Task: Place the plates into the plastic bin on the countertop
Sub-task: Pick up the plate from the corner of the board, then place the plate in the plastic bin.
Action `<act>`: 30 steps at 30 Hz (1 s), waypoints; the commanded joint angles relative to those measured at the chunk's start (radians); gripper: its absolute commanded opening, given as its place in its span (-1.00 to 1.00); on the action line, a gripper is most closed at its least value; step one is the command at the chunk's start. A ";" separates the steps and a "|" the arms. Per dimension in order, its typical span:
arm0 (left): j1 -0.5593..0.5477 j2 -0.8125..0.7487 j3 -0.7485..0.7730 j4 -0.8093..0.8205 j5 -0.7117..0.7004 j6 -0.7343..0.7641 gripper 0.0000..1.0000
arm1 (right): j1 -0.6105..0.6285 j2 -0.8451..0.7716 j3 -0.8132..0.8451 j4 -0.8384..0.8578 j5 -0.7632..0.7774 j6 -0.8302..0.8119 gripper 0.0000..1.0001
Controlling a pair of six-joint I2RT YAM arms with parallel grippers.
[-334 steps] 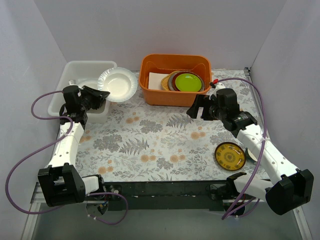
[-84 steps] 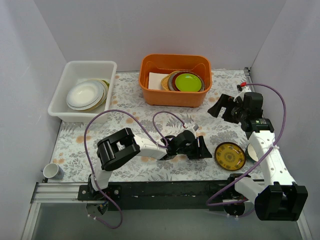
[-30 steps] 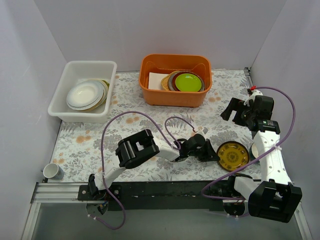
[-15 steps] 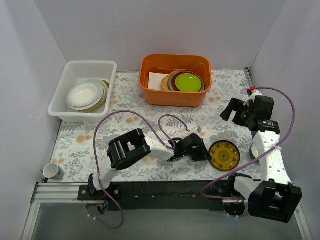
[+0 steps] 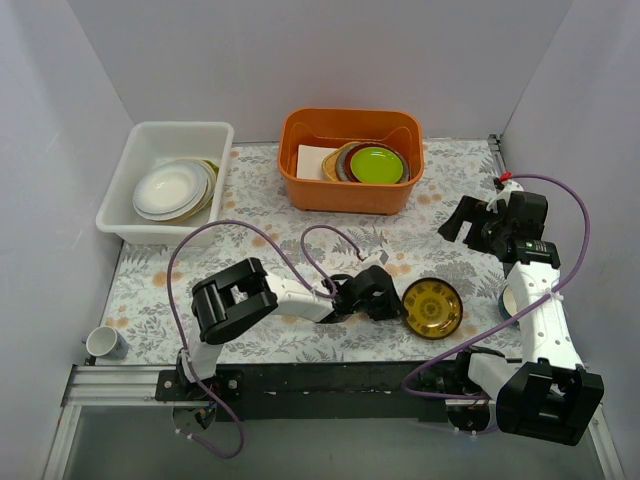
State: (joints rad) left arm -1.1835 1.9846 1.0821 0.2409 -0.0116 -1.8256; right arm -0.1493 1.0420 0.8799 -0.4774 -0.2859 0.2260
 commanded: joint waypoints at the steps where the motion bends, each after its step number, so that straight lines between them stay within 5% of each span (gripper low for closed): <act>1: 0.019 -0.133 -0.027 -0.008 -0.053 0.020 -1.00 | -0.004 -0.017 -0.001 0.017 -0.032 0.006 0.96; 20: 0.173 -0.542 -0.266 -0.141 -0.106 0.045 -1.00 | -0.003 -0.013 -0.053 0.100 -0.156 0.062 0.96; 27: 0.196 -0.627 -0.252 -0.183 -0.116 0.066 -1.00 | -0.004 -0.017 -0.149 0.274 -0.408 0.124 0.89; 30: 0.196 -0.622 -0.229 -0.170 -0.105 0.066 -1.00 | 0.001 0.004 -0.179 0.333 -0.484 0.160 0.68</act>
State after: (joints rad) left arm -0.9936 1.4010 0.8104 0.0586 -0.1051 -1.7756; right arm -0.1493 1.0405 0.7322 -0.2985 -0.5945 0.3298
